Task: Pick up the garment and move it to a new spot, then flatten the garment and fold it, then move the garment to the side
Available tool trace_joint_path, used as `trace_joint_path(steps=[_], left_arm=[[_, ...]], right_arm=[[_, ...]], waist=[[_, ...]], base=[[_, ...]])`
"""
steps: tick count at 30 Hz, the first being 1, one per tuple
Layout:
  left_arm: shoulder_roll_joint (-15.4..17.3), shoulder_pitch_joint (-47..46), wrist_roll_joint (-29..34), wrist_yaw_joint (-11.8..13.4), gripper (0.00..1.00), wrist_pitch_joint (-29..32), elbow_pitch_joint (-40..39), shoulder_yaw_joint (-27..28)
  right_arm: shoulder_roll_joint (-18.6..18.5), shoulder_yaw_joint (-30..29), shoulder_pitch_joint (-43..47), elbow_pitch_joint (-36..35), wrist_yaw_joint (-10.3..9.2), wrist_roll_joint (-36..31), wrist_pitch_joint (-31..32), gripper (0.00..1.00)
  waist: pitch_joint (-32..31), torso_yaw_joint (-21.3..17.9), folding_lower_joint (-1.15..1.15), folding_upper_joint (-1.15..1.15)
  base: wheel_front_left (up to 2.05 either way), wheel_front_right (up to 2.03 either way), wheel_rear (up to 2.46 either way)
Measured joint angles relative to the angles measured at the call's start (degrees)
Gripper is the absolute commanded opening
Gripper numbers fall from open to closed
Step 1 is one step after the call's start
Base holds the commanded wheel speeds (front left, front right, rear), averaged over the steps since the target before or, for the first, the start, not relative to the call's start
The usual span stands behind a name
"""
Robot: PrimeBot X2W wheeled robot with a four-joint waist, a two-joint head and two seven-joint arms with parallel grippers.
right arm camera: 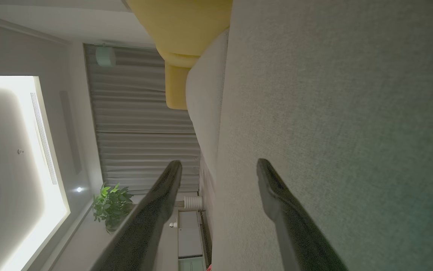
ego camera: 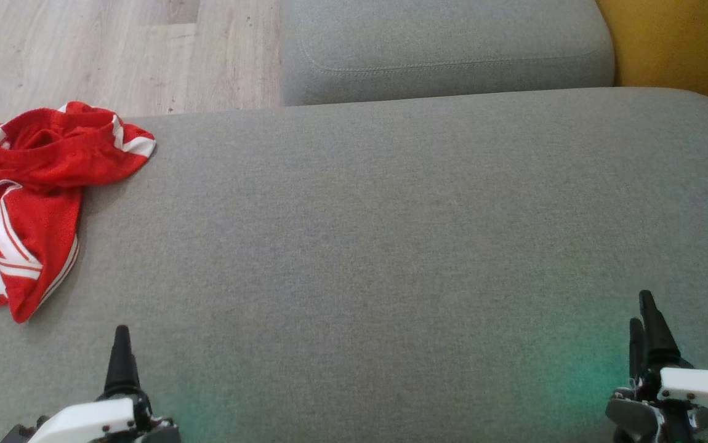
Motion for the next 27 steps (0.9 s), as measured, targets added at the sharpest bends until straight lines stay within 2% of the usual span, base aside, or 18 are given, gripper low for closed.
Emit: trace_joint_path(steps=[27], left_arm=[[0.01, 2.03, 22.65, 1.92, 1.00, -4.33, -4.88, -4.22]], right_arm=[[-0.01, 4.30, 1.45, -5.67, 0.00, -23.43, -4.19, 1.00]], waist=[[-1.25, 0.50, 0.00, 0.00]], base=[[0.00, 0.00, 0.00]])
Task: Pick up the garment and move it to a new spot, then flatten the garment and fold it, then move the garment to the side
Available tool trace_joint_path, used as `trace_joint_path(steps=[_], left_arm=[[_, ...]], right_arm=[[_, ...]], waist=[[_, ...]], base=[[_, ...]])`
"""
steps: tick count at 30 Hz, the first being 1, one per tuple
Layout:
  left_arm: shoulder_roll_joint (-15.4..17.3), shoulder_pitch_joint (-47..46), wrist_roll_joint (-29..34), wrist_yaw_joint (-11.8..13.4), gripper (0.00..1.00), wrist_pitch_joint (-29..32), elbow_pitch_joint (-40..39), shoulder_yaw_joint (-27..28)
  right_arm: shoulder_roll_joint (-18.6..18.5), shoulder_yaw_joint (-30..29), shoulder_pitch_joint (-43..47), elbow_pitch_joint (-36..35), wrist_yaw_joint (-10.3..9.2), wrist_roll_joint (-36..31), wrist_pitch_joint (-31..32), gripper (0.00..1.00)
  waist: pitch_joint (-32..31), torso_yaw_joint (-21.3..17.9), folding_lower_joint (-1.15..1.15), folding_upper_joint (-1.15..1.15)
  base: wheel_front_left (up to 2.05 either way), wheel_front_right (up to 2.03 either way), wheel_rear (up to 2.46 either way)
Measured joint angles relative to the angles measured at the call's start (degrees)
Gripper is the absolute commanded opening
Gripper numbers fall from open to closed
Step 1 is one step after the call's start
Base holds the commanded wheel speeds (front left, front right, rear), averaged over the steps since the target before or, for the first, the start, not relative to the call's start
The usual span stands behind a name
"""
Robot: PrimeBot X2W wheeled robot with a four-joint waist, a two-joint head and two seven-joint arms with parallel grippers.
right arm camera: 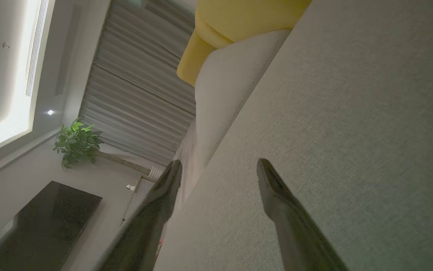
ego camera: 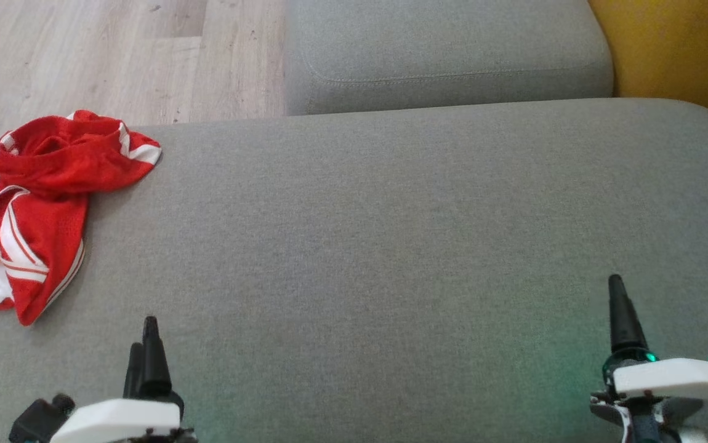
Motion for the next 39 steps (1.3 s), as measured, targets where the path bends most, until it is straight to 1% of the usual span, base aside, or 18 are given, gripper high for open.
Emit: trace_joint_path(steps=[12, 15, 22, 39], left_arm=[[0.02, 1.28, 10.09, 0.09, 1.00, -1.99, -0.59, -1.52], [0.02, 1.60, 12.27, 0.49, 1.00, -2.40, -0.79, -1.65], [0.03, 3.19, 17.35, 0.52, 1.00, -3.54, -0.87, -2.47], [0.08, 3.84, 29.02, 1.05, 1.00, -6.43, -0.47, -3.93]], right_arm=[[0.00, 2.48, 0.02, -0.11, 0.00, -9.72, -1.88, 1.00], [0.00, 3.12, 0.10, -0.14, 0.00, -11.92, -2.43, 1.00], [0.00, 3.87, 1.14, -0.20, 0.00, -16.91, -3.63, 1.00], [-0.01, 6.11, 1.23, -0.10, 0.00, -29.72, -6.43, 1.00]], waist=[[-0.83, 0.02, 0.00, 0.00], [-1.05, -0.01, 0.00, 0.00], [-1.46, 0.11, 0.00, 0.00], [-2.28, 0.55, 0.01, 0.00]], base=[[0.00, 0.00, 0.00], [0.00, 0.00, 0.00], [0.00, 0.00, 0.00], [0.00, 0.00, 0.00]])
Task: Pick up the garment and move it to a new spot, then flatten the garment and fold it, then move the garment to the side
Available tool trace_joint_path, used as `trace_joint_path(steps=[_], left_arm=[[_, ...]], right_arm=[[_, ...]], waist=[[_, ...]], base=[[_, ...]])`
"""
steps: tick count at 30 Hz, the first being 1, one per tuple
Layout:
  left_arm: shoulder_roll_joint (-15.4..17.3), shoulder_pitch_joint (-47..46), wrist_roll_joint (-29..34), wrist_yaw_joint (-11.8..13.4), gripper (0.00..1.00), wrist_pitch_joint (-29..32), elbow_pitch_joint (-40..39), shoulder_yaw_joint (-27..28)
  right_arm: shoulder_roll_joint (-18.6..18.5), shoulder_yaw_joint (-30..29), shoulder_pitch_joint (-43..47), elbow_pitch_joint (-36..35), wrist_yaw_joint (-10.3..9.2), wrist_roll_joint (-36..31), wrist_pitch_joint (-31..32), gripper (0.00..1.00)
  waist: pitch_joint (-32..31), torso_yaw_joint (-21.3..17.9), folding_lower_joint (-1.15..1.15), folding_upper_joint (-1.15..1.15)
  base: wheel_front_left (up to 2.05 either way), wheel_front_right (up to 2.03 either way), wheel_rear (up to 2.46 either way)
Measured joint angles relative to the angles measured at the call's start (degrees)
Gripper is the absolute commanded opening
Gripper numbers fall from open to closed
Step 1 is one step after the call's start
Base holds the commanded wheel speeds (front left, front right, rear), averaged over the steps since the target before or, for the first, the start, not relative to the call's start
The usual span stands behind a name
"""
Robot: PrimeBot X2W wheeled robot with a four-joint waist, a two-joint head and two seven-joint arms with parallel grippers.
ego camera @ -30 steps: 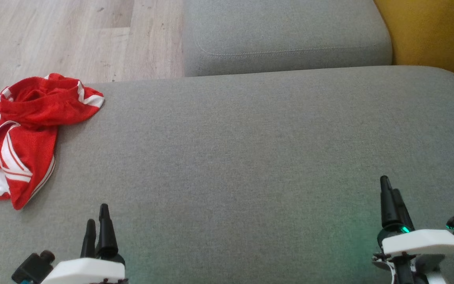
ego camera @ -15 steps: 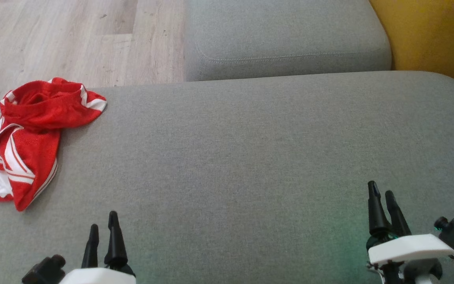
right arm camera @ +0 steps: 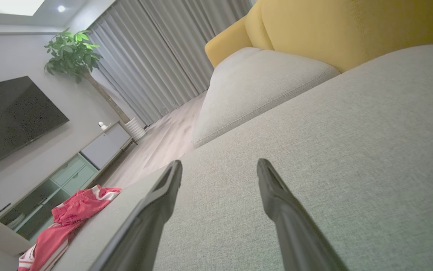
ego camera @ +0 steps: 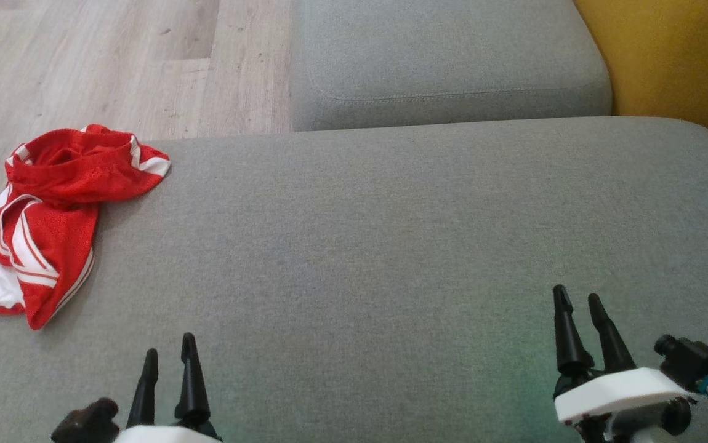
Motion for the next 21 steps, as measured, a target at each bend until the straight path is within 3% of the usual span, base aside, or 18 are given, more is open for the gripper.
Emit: trace_joint_path(steps=[21], left_arm=[[0.10, 2.24, 13.49, 1.49, 1.00, -3.24, 1.70, -1.32]], right_arm=[[-0.01, 2.70, 0.81, 1.56, 0.00, -15.80, -3.27, 1.00]], waist=[[-0.92, 0.39, 0.00, 0.00]], base=[[0.00, 0.00, 0.00]])
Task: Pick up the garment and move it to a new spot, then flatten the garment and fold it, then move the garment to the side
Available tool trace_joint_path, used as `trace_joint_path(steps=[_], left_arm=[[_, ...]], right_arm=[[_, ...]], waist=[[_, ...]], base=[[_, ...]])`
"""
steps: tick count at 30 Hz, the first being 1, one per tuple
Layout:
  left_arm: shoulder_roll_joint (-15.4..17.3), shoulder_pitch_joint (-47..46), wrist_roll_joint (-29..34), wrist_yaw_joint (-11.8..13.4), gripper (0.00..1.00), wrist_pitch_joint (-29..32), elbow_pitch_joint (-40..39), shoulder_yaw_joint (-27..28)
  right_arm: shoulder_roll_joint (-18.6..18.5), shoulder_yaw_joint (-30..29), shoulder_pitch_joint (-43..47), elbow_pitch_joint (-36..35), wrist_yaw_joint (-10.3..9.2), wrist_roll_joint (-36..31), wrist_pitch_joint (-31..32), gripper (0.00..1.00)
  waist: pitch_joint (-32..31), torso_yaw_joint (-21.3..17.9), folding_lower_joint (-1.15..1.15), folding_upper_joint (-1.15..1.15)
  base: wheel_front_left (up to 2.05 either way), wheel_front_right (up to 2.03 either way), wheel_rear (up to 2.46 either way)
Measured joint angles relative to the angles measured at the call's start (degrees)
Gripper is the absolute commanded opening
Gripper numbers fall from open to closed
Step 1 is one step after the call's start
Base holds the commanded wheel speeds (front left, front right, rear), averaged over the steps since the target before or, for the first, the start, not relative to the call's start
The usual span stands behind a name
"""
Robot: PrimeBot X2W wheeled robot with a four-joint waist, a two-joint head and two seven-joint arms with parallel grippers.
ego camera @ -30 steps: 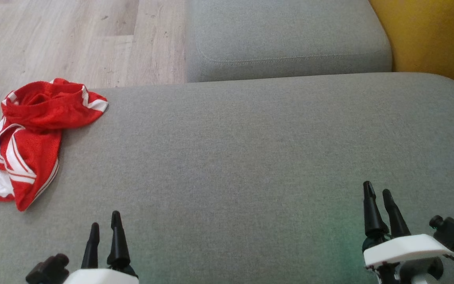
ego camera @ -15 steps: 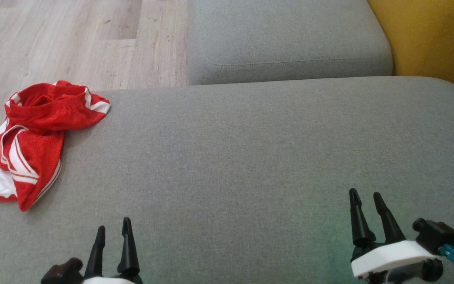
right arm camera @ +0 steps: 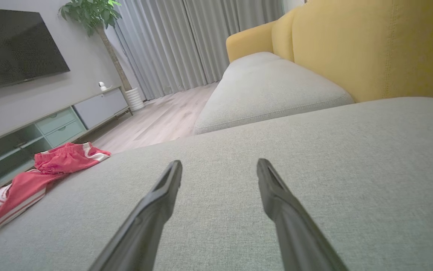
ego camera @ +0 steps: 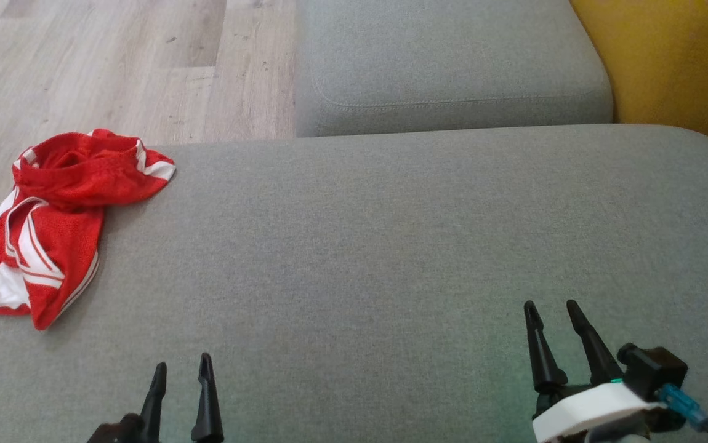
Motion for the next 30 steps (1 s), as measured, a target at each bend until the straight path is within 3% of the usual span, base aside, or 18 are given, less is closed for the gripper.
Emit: trace_joint_path(steps=[22, 30], left_arm=[[0.14, 1.17, 11.74, 2.02, 1.00, -3.91, 2.00, -0.55], [0.16, 1.18, 12.11, 2.08, 1.00, -3.96, 2.24, -0.60]], right_arm=[[-0.04, 2.70, 0.12, -0.01, 0.00, -15.37, -3.72, 1.00], [-0.04, 3.04, 0.19, 0.53, 0.00, -15.89, -3.94, 1.00]], waist=[[-1.08, 0.39, -0.01, 0.00], [-1.16, 0.35, -0.01, 0.00]], base=[[0.00, 0.00, 0.00], [0.00, 0.00, 0.00]])
